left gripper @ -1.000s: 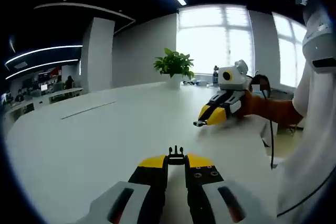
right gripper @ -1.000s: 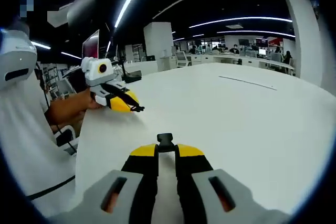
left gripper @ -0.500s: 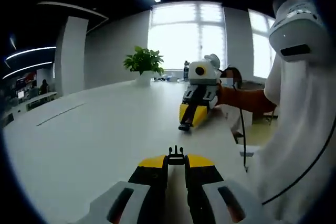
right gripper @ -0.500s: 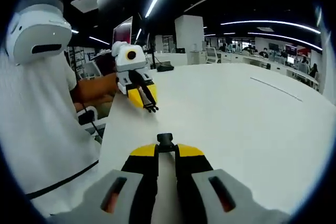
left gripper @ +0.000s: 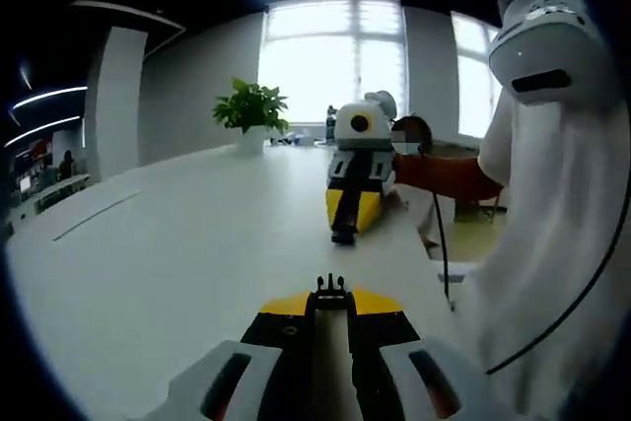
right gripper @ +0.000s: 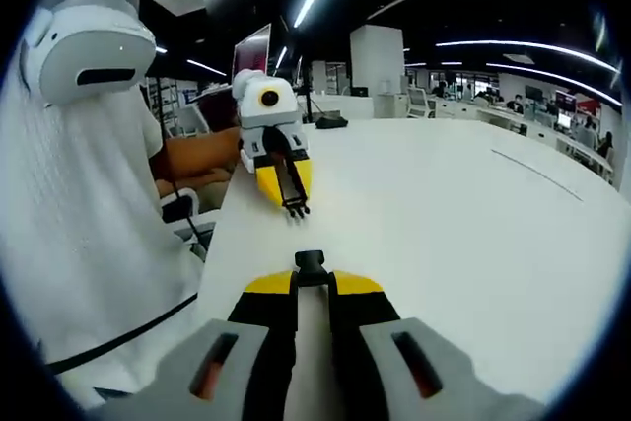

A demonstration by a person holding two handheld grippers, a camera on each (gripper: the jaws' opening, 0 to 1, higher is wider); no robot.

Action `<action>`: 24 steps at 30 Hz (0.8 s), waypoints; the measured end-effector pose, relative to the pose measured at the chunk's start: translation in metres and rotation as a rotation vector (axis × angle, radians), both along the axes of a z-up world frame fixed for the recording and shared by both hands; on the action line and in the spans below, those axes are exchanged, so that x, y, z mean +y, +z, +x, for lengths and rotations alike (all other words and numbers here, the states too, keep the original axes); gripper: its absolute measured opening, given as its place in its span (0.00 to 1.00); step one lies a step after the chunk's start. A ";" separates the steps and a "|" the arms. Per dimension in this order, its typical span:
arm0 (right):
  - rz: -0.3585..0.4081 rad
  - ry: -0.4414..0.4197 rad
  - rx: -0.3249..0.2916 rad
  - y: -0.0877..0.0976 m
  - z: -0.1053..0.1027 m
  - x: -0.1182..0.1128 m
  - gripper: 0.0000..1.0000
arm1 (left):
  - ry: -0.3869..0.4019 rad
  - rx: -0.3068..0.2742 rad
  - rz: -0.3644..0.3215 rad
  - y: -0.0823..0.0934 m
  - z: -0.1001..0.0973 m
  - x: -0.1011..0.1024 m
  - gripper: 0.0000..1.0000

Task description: Snap the two parts of the plastic buckle together until the buckle closes and remains connected.

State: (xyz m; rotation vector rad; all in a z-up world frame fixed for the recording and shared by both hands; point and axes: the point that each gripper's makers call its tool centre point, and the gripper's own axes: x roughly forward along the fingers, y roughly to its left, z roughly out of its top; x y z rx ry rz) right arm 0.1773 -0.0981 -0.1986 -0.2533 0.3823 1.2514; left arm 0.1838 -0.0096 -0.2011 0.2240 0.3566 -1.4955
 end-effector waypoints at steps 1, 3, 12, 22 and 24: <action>-0.002 0.007 0.001 -0.001 -0.001 0.000 0.13 | -0.008 0.000 0.005 -0.001 -0.001 0.000 0.12; -0.004 0.014 0.003 -0.001 -0.001 0.001 0.13 | -0.017 0.001 0.007 -0.001 -0.002 0.000 0.12; -0.019 0.045 0.008 -0.004 -0.002 0.003 0.13 | -0.051 -0.003 0.035 -0.007 -0.001 -0.001 0.12; -0.024 0.052 0.003 -0.004 -0.001 0.006 0.13 | -0.091 -0.002 0.031 -0.007 0.001 -0.004 0.12; -0.024 0.051 0.003 -0.004 0.000 0.006 0.13 | -0.094 -0.005 0.030 -0.007 0.002 -0.005 0.12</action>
